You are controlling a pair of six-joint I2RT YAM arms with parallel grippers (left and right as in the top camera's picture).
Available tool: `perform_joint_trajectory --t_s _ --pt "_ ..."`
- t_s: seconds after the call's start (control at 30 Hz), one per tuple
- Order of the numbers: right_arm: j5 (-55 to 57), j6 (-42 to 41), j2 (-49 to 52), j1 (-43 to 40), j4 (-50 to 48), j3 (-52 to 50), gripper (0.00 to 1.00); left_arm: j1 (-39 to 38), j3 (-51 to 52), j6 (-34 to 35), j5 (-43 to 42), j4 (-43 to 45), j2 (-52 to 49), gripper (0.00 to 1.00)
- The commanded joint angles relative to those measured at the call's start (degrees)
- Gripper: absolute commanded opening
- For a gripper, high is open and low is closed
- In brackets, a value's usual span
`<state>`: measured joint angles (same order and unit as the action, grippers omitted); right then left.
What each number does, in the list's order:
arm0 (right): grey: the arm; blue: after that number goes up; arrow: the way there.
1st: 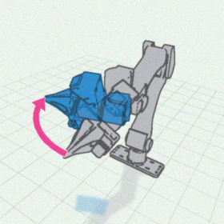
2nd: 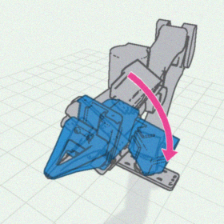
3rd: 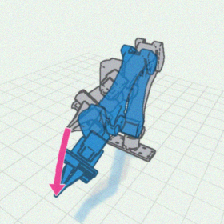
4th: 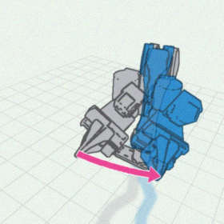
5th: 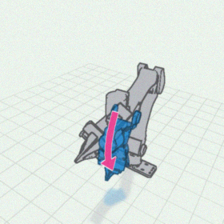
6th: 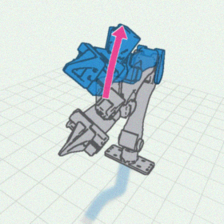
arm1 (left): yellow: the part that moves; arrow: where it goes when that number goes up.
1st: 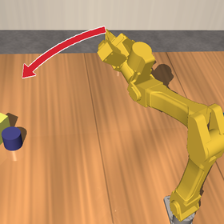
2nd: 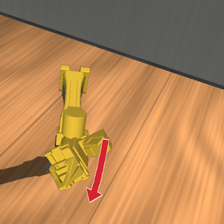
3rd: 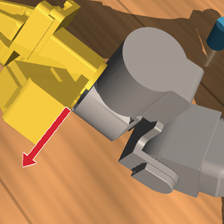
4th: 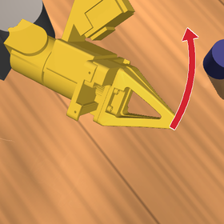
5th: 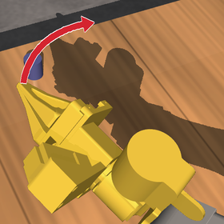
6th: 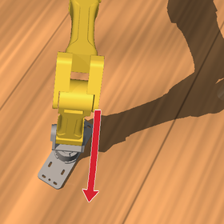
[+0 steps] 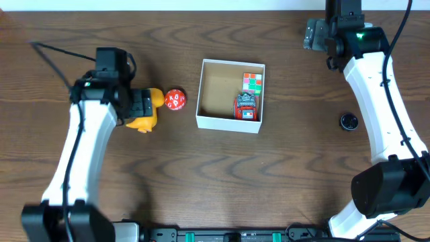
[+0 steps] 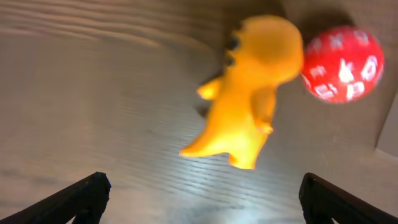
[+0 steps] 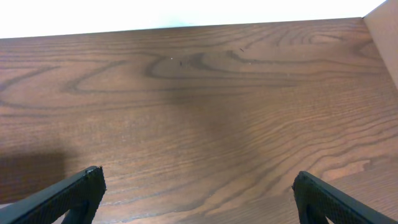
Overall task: Pack container
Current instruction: 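Reach left gripper down to the orange dinosaur and grasp it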
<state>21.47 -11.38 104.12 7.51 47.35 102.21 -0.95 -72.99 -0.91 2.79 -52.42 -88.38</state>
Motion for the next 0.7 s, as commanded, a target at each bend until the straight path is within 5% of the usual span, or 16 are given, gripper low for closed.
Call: perform_joint_trajectory --t_s 0.0,0.67 --pt "0.6 -0.8 0.1 0.0 0.0 0.1 0.99 -0.2 -0.3 -9.4 -11.6 -0.2 -2.8 0.98" --pt "0.5 -0.8 0.1 0.0 0.0 0.1 0.99 -0.2 -0.3 -8.0 -7.0 7.0 -17.7 0.96"
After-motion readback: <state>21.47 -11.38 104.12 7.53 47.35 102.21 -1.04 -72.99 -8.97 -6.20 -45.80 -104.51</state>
